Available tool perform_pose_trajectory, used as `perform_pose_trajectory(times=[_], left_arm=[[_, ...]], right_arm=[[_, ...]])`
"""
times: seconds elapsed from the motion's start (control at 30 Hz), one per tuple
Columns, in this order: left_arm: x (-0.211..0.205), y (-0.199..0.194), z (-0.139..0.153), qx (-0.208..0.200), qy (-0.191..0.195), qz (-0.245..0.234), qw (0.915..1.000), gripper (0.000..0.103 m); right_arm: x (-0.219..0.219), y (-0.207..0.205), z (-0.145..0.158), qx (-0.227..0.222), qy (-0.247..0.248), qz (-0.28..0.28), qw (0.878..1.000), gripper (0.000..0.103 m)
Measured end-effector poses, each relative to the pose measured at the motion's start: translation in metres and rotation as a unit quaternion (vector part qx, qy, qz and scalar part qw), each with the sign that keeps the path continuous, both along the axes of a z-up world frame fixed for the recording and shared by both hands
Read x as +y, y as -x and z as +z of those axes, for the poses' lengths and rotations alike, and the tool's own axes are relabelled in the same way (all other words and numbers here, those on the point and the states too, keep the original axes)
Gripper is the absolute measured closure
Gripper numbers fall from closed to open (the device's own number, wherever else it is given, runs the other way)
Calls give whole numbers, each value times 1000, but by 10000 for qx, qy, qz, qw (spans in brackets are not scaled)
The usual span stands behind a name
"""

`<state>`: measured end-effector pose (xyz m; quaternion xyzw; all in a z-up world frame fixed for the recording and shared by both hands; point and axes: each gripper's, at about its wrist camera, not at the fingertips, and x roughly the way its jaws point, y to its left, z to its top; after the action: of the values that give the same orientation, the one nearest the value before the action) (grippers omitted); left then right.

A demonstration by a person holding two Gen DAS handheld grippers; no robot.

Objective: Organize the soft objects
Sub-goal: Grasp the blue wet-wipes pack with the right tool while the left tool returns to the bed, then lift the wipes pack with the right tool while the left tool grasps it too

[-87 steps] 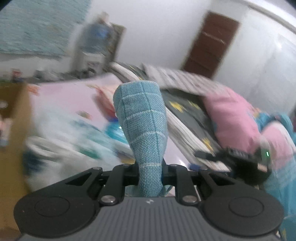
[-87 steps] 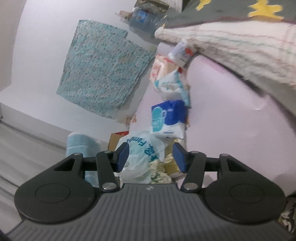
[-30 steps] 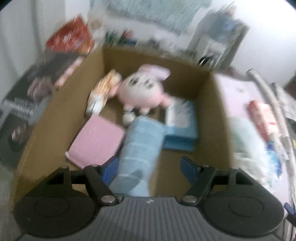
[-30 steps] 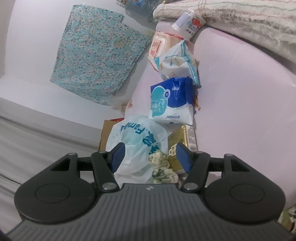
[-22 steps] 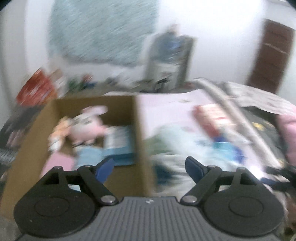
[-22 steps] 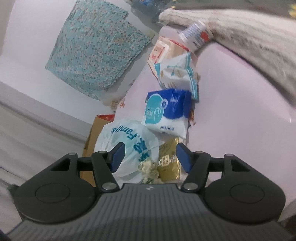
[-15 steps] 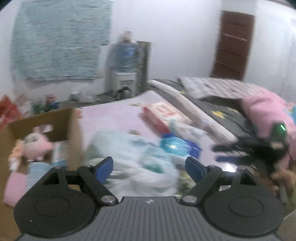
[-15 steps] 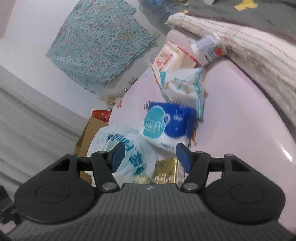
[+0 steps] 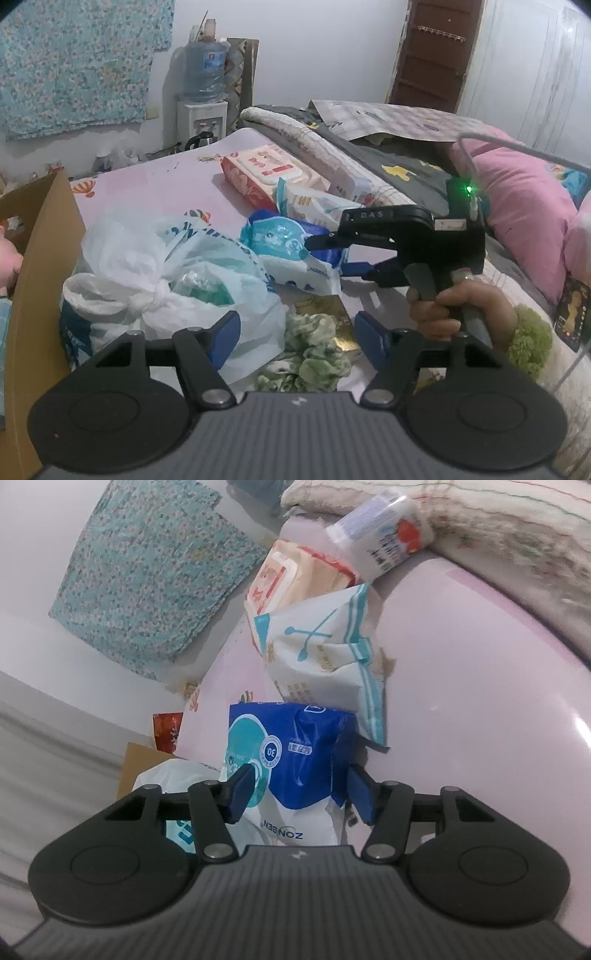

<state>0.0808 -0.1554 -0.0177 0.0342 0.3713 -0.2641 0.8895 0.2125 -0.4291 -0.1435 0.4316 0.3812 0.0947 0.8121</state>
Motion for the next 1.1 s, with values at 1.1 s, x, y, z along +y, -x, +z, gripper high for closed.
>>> perform_pose_trajectory(times=[1.1], left_arm=[[-45, 30, -61, 879, -103, -923, 9918, 43]], right_arm=[[-50, 236, 5, 173, -438, -1380, 9893, 83]])
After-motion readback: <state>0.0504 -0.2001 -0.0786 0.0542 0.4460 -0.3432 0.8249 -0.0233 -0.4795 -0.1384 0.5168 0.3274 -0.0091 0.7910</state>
